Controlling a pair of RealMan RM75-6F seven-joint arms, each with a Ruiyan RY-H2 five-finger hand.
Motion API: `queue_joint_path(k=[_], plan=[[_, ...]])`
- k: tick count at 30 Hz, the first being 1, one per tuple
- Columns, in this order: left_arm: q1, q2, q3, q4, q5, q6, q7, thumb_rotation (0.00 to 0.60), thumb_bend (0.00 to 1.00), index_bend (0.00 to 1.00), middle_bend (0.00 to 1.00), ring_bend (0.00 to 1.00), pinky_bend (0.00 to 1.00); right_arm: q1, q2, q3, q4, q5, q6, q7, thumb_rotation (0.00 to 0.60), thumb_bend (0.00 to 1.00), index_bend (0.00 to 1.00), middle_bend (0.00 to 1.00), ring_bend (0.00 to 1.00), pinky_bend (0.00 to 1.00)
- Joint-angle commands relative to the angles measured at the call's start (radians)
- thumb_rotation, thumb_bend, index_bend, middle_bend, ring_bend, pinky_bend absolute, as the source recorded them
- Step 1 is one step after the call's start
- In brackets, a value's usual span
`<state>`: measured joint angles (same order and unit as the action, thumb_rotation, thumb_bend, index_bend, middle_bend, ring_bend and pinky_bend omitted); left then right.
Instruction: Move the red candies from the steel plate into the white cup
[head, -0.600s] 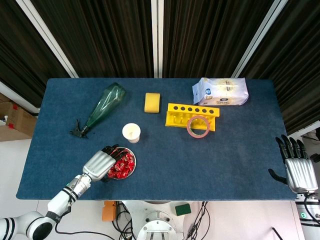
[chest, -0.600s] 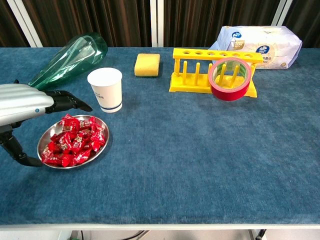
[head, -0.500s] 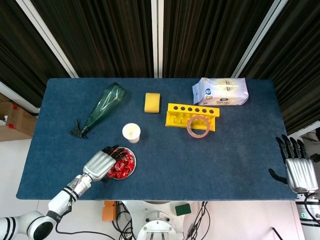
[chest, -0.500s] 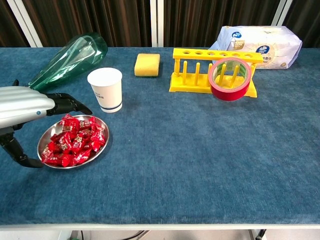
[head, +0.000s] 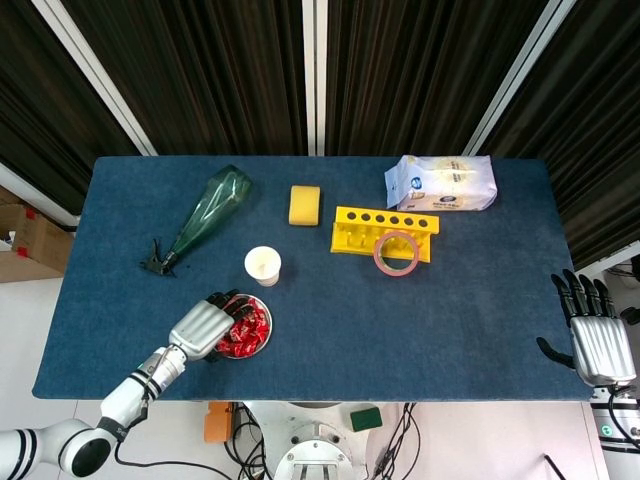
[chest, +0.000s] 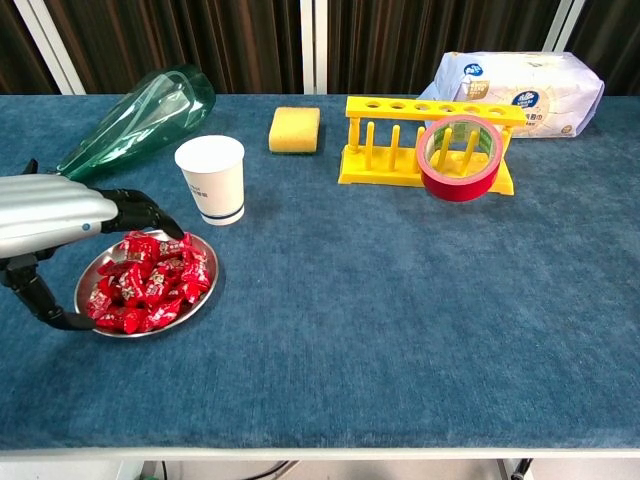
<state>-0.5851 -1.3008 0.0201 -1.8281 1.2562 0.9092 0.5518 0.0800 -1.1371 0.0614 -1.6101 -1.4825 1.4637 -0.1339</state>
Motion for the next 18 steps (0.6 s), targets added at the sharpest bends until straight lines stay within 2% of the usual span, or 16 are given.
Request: queue_joint_path(k=[1,18], plan=[[-0.008,0.000,0.002,0.002,-0.023,-0.004,0.016,0.600,0.16,0.15,0.14,0.08,0.25,-0.001,0.000,0.000,-0.001,0.000,0.002,0.001,0.600,0.18,0.00,0.00,0.00,0.00],[-0.032,-0.024,0.018,0.007,-0.066,0.027,0.093,0.600,0.20,0.25,0.27,0.22,0.47,-0.001,-0.001,0.004,-0.001,0.008,0.000,0.004,0.600,0.18,0.00,0.00,0.00,0.00]])
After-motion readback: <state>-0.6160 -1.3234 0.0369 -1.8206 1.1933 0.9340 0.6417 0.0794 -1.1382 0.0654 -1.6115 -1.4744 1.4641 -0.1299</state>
